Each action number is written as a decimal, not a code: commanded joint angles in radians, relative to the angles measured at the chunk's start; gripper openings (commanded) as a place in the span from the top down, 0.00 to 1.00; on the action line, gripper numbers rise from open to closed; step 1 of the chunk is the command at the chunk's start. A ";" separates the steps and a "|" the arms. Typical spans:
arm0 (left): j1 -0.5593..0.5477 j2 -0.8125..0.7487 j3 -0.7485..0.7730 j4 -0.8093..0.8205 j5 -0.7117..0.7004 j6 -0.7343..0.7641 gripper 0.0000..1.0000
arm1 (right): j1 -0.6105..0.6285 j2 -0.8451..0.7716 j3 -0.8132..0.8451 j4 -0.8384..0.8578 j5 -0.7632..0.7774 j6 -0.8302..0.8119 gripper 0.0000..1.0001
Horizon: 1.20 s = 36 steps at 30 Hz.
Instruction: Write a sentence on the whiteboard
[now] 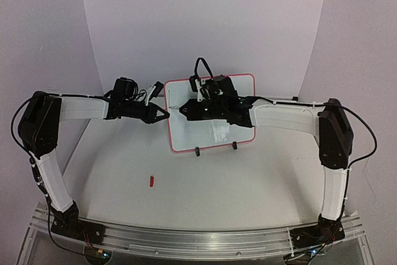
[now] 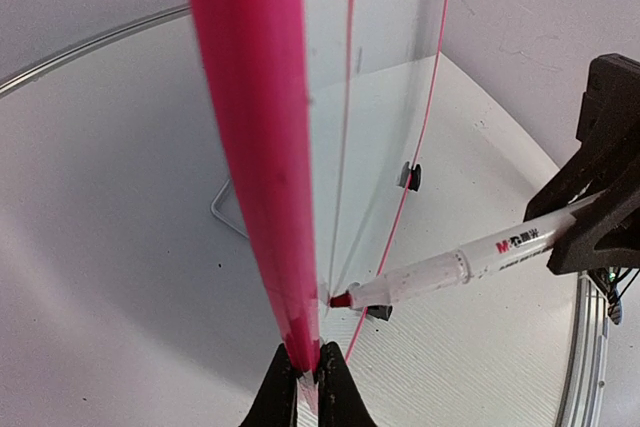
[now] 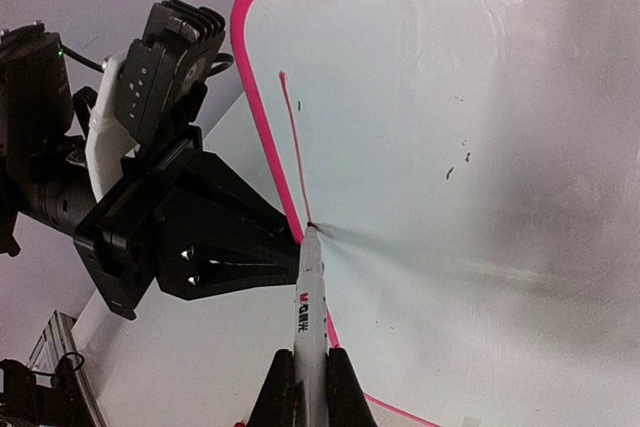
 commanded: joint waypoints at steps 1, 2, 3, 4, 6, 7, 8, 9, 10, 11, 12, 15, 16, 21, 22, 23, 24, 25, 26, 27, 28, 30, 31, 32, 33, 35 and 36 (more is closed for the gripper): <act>-0.012 -0.025 0.024 -0.035 -0.050 0.042 1.00 | -0.004 -0.108 -0.032 0.084 -0.001 0.004 1.00; -0.012 -0.025 0.024 -0.035 -0.050 0.041 1.00 | -0.004 -0.115 -0.034 0.091 -0.001 0.005 1.00; -0.012 -0.025 0.024 -0.035 -0.050 0.042 1.00 | -0.005 -0.120 -0.033 0.100 0.002 0.003 1.00; -0.011 -0.025 0.023 -0.035 -0.050 0.042 1.00 | -0.004 -0.123 -0.030 0.105 0.005 0.000 1.00; -0.011 -0.025 0.024 -0.036 -0.050 0.043 1.00 | -0.004 -0.121 -0.020 0.111 0.017 -0.009 1.00; -0.011 -0.025 0.024 -0.037 -0.052 0.043 1.00 | -0.005 -0.114 -0.008 0.111 0.020 -0.016 1.00; -0.011 -0.025 0.024 -0.036 -0.052 0.043 1.00 | -0.005 -0.107 0.003 0.111 0.023 -0.019 1.00; -0.011 -0.025 0.024 -0.036 -0.052 0.043 1.00 | -0.004 -0.105 0.007 0.111 0.022 -0.019 1.00; -0.011 -0.025 0.026 -0.038 -0.052 0.044 1.00 | -0.005 -0.091 0.029 0.111 0.016 -0.023 1.00; -0.012 -0.025 0.026 -0.037 -0.053 0.044 1.00 | -0.004 -0.082 0.043 0.111 0.011 -0.023 1.00; -0.012 -0.025 0.026 -0.039 -0.055 0.045 1.00 | -0.004 -0.076 0.050 0.111 0.010 -0.024 1.00; -0.011 -0.025 0.026 -0.040 -0.056 0.048 1.00 | -0.004 -0.060 0.068 0.111 0.023 -0.023 1.00; -0.012 -0.025 0.025 -0.041 -0.056 0.048 1.00 | -0.004 -0.057 0.071 0.111 0.032 -0.025 1.00; -0.013 -0.025 0.022 -0.043 -0.059 0.051 1.00 | -0.004 -0.038 0.098 0.108 0.042 -0.027 1.00; -0.013 -0.025 0.023 -0.042 -0.059 0.052 1.00 | -0.005 -0.031 0.101 0.106 0.040 -0.026 1.00; -0.013 -0.025 0.023 -0.044 -0.061 0.052 1.00 | -0.004 -0.027 0.104 0.102 0.041 -0.025 1.00; -0.013 -0.025 0.024 -0.044 -0.061 0.052 1.00 | -0.004 -0.025 0.104 0.100 0.044 -0.025 1.00; -0.011 -0.025 0.024 -0.045 -0.062 0.052 1.00 | -0.004 -0.022 0.103 0.098 0.045 -0.025 1.00; -0.013 -0.025 0.025 -0.045 -0.063 0.053 1.00 | -0.005 -0.020 0.101 0.095 0.045 -0.024 1.00; -0.012 -0.024 0.024 -0.045 -0.063 0.053 1.00 | -0.004 -0.019 0.098 0.094 0.045 -0.023 1.00; -0.012 -0.024 0.025 -0.045 -0.063 0.053 1.00 | -0.004 -0.020 0.095 0.094 0.045 -0.021 1.00; -0.012 -0.024 0.024 -0.045 -0.063 0.053 1.00 | -0.005 -0.019 0.086 0.094 0.047 -0.018 1.00; -0.013 -0.024 0.024 -0.045 -0.063 0.054 1.00 | -0.005 -0.018 0.084 0.093 0.046 -0.018 1.00; -0.012 -0.024 0.024 -0.045 -0.063 0.056 1.00 | -0.004 -0.017 0.082 0.091 0.052 -0.017 1.00; -0.012 -0.024 0.024 -0.045 -0.064 0.055 1.00 | -0.004 -0.016 0.081 0.089 0.055 -0.018 1.00; -0.013 -0.024 0.024 -0.046 -0.064 0.056 1.00 | -0.004 -0.012 0.081 0.086 0.063 -0.017 1.00; -0.012 -0.024 0.024 -0.046 -0.065 0.057 1.00 | -0.004 -0.011 0.082 0.085 0.066 -0.017 1.00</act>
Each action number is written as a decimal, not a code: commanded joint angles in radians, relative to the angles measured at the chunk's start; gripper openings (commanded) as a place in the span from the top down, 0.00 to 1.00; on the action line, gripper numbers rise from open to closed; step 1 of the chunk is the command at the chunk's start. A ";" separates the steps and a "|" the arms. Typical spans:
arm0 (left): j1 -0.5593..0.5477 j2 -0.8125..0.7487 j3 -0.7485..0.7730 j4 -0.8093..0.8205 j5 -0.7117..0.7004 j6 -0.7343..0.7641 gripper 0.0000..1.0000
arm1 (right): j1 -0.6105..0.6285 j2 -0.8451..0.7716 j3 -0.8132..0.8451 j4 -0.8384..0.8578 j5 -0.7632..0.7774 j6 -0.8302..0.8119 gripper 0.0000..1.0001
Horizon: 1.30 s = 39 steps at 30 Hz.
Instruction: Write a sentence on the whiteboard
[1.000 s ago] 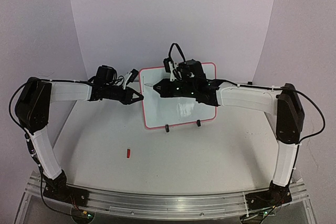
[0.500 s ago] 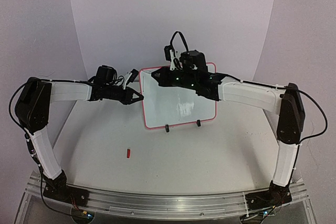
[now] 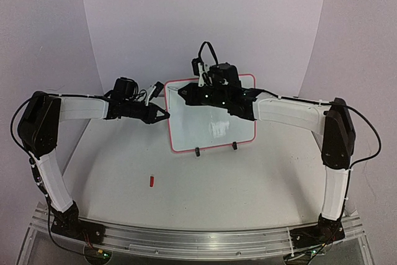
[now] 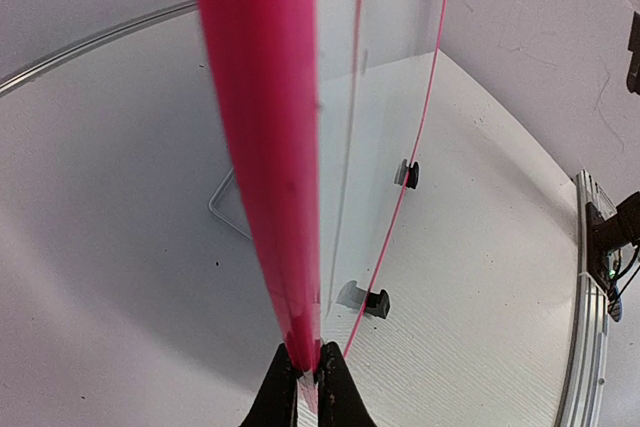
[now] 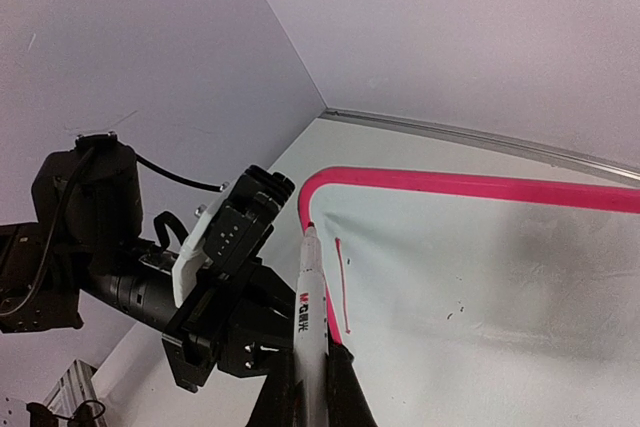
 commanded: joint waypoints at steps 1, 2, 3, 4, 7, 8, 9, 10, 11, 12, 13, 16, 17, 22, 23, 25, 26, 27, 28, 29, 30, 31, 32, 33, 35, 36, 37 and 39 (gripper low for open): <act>-0.009 -0.018 0.024 -0.036 -0.064 0.049 1.00 | -0.004 0.014 0.015 0.009 0.037 -0.005 1.00; -0.009 -0.019 0.025 -0.036 -0.064 0.050 1.00 | -0.003 0.016 0.016 0.009 0.039 -0.006 1.00; -0.009 -0.018 0.024 -0.035 -0.064 0.050 1.00 | -0.004 0.019 0.019 0.002 0.045 -0.007 1.00; -0.009 -0.018 0.024 -0.036 -0.064 0.051 1.00 | -0.004 0.022 0.022 -0.001 0.046 -0.006 1.00; -0.009 -0.018 0.024 -0.037 -0.064 0.051 1.00 | -0.005 0.033 0.038 -0.019 0.047 -0.011 1.00; -0.009 -0.019 0.024 -0.038 -0.066 0.052 1.00 | -0.004 0.035 0.039 -0.020 0.047 -0.012 1.00; -0.009 -0.019 0.023 -0.037 -0.066 0.053 1.00 | -0.004 0.037 0.041 -0.022 0.049 -0.011 1.00; -0.009 -0.019 0.023 -0.038 -0.067 0.054 1.00 | -0.005 0.039 0.043 -0.024 0.049 -0.013 1.00; -0.009 -0.019 0.023 -0.039 -0.068 0.055 1.00 | -0.005 0.041 0.048 -0.029 0.049 -0.013 1.00; -0.010 -0.019 0.023 -0.039 -0.068 0.054 1.00 | -0.004 0.041 0.049 -0.032 0.049 -0.013 1.00; -0.009 -0.019 0.023 -0.038 -0.069 0.054 1.00 | -0.005 0.043 0.050 -0.035 0.052 -0.014 1.00; -0.009 -0.020 0.025 -0.038 -0.071 0.055 1.00 | -0.005 0.039 0.040 -0.043 0.083 -0.014 1.00; -0.009 -0.019 0.024 -0.038 -0.072 0.056 1.00 | -0.005 0.034 0.032 -0.044 0.095 -0.012 1.00; -0.009 -0.019 0.023 -0.041 -0.074 0.059 1.00 | -0.004 0.002 -0.008 -0.042 0.137 -0.016 1.00; -0.009 -0.018 0.023 -0.040 -0.074 0.058 1.00 | -0.005 -0.005 -0.016 -0.039 0.140 -0.017 1.00; -0.009 -0.018 0.023 -0.038 -0.075 0.059 1.00 | -0.004 -0.014 -0.028 -0.035 0.146 -0.019 1.00; -0.009 -0.018 0.023 -0.038 -0.075 0.058 1.00 | -0.004 -0.018 -0.032 -0.034 0.149 -0.020 1.00; -0.009 -0.018 0.023 -0.039 -0.075 0.058 1.00 | -0.005 -0.022 -0.039 -0.031 0.154 -0.020 1.00; -0.009 -0.019 0.023 -0.040 -0.075 0.059 1.00 | -0.005 -0.028 -0.048 -0.029 0.157 -0.019 1.00; -0.009 -0.019 0.022 -0.042 -0.075 0.060 1.00 | -0.004 -0.033 -0.054 -0.027 0.161 -0.019 1.00; -0.009 -0.021 0.021 -0.041 -0.074 0.060 1.00 | -0.005 -0.036 -0.059 -0.027 0.161 -0.019 1.00; -0.009 -0.022 0.021 -0.042 -0.076 0.060 1.00 | -0.005 -0.040 -0.065 -0.026 0.163 -0.019 1.00; -0.009 -0.022 0.020 -0.041 -0.077 0.060 1.00 | -0.005 -0.046 -0.075 -0.025 0.164 -0.018 1.00; -0.009 -0.022 0.021 -0.042 -0.077 0.060 1.00 | -0.005 -0.048 -0.078 -0.024 0.164 -0.017 1.00; -0.009 -0.022 0.020 -0.041 -0.077 0.060 1.00 | -0.005 -0.049 -0.084 -0.024 0.159 -0.019 1.00; -0.009 -0.022 0.020 -0.042 -0.077 0.060 1.00 | -0.004 -0.047 -0.081 -0.024 0.146 -0.020 1.00; -0.009 -0.023 0.020 -0.042 -0.077 0.060 1.00 | -0.004 -0.043 -0.077 -0.024 0.129 -0.022 1.00; -0.009 -0.022 0.020 -0.042 -0.077 0.060 1.00 | -0.005 -0.037 -0.073 -0.024 0.105 -0.024 1.00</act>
